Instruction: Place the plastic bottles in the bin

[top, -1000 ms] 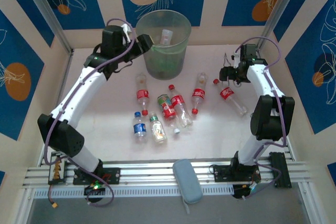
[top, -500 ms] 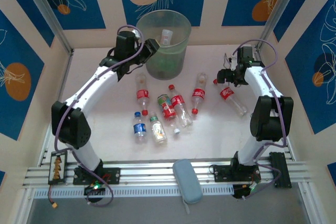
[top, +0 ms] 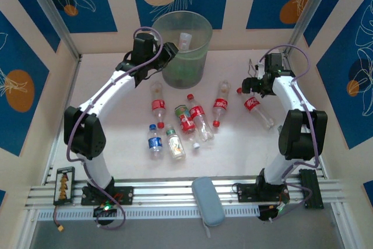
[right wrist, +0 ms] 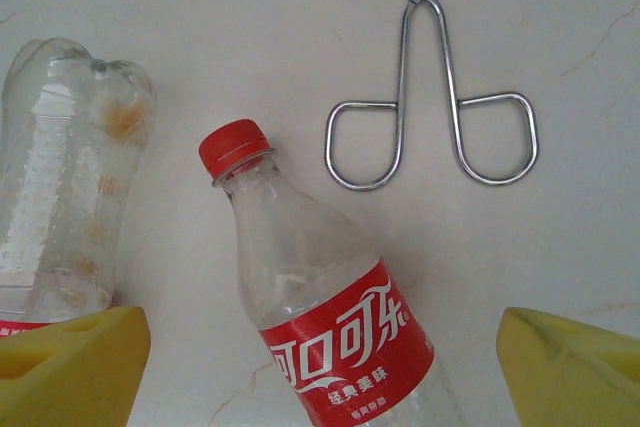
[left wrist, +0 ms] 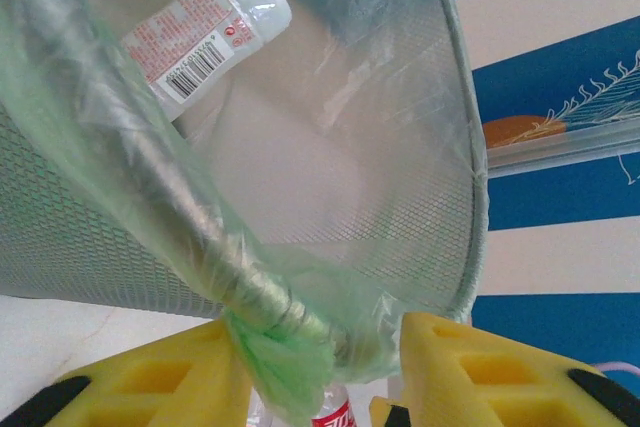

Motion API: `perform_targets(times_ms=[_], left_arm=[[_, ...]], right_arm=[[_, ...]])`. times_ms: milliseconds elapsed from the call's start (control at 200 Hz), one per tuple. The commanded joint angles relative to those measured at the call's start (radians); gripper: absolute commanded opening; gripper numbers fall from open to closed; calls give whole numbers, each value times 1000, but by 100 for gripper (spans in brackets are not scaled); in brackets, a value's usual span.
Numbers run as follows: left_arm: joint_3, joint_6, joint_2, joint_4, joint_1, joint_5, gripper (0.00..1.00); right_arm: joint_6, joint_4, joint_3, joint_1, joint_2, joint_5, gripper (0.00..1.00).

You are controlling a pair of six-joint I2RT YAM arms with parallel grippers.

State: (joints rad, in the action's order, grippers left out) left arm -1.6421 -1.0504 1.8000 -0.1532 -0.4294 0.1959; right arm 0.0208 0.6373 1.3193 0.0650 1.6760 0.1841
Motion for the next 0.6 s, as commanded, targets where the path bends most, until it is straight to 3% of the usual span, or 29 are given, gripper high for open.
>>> perform_targets(times_ms=[0, 220, 415, 595], left_arm=[[-34, -10, 19, 29, 6, -21, 43], [22, 21, -53, 34, 6, -6, 63], [85, 72, -160, -3, 13, -10, 66], [9, 78, -119, -24, 21, 0, 65]], right_arm=[[11, -8, -13, 4, -18, -14, 90], [8, -3, -12, 3, -25, -18, 90], [8, -4, -3, 7, -22, -25, 90], [11, 5, 8, 6, -8, -23, 90]])
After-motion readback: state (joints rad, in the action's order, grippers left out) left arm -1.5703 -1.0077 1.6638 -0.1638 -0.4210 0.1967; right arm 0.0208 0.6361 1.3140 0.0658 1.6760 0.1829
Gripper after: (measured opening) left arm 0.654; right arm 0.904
